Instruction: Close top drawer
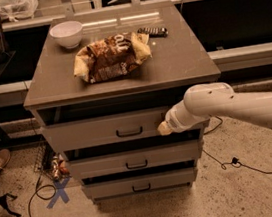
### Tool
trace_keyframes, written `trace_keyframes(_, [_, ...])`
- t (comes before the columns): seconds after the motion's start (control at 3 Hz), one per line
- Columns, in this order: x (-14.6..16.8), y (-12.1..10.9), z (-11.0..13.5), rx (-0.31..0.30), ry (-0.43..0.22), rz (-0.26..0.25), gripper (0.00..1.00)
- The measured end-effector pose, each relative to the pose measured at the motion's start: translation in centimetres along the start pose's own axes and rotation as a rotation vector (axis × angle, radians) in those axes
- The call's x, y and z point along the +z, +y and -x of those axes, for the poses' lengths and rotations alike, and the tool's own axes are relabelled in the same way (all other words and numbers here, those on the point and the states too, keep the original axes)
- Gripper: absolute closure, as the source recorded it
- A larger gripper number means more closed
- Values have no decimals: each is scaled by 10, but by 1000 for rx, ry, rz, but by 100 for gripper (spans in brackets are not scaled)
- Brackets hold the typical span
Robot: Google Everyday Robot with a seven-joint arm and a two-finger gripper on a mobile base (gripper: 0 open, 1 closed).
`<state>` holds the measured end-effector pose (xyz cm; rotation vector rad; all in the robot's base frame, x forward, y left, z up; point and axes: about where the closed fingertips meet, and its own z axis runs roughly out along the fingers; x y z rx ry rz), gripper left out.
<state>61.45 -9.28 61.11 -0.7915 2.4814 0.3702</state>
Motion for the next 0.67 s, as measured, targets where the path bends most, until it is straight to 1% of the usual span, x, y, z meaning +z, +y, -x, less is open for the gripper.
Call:
trace_keyframes(0.33, [-10, -5, -27, 56, 41, -9, 100])
trace_keyframes(0.67, [-27, -1, -60, 120, 103, -14, 100])
